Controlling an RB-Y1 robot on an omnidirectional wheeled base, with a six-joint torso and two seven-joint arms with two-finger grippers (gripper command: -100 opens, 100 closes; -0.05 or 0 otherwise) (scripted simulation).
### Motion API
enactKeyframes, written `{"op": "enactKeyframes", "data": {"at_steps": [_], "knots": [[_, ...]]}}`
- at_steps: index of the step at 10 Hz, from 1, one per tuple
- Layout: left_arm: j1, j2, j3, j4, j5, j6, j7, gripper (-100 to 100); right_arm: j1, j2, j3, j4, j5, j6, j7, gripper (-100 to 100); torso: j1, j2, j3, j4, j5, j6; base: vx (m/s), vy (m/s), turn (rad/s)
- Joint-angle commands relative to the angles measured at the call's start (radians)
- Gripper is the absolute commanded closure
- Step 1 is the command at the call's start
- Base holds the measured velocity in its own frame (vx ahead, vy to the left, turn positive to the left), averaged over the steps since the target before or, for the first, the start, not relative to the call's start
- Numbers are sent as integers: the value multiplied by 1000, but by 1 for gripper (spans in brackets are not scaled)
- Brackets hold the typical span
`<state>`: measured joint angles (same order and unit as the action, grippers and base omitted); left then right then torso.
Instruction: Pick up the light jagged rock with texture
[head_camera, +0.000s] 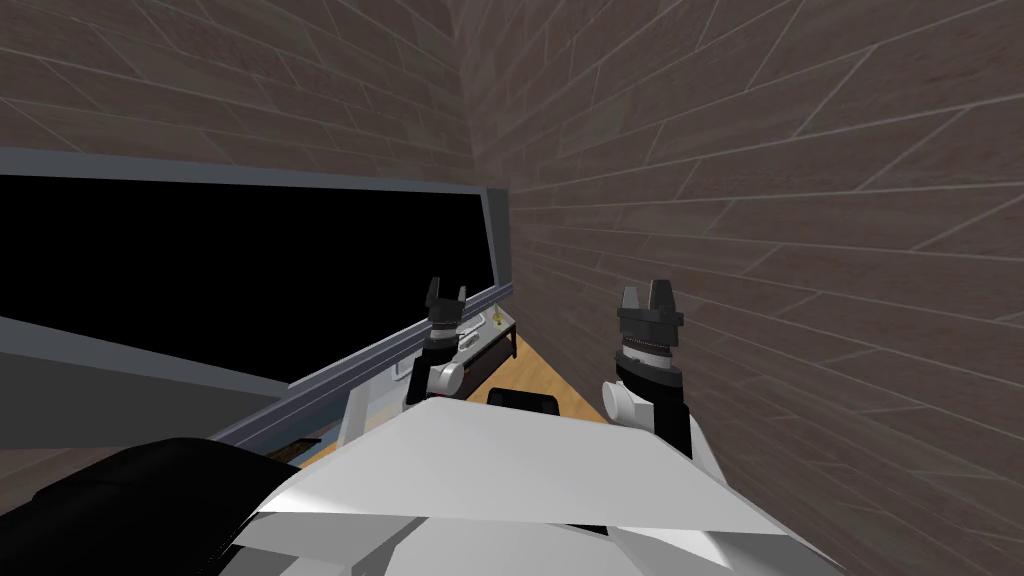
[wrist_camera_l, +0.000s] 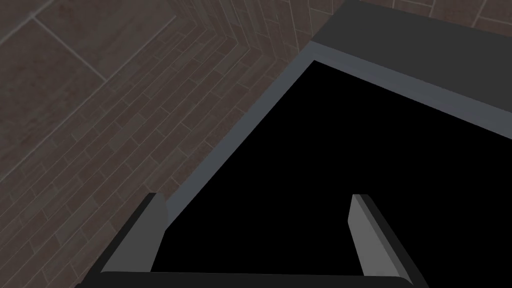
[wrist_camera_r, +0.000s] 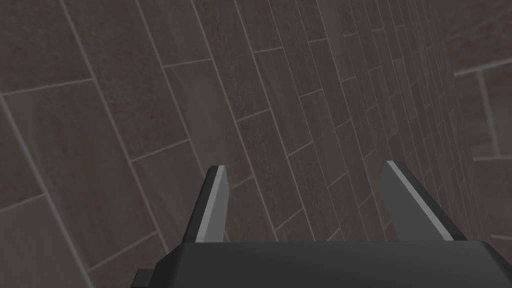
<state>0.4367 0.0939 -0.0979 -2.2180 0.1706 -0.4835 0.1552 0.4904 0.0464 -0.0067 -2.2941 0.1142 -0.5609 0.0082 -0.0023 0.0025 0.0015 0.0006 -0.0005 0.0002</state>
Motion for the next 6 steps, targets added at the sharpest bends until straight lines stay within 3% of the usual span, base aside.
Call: {"op": "enactKeyframes", "data": {"at_steps": [1, 6], "knots": [[-38, 18, 2, 49, 25, 50, 4, -100, 0, 0, 0, 0, 0, 0, 0, 0, 0, 0, 0, 0, 0, 0, -33, -21, -34], [-102, 45, -3, 139, 71, 149, 13, -100, 0, 0, 0, 0, 0, 0, 0, 0, 2, -2, -1, 0, 1, 0, -18, -5, -25]]}}
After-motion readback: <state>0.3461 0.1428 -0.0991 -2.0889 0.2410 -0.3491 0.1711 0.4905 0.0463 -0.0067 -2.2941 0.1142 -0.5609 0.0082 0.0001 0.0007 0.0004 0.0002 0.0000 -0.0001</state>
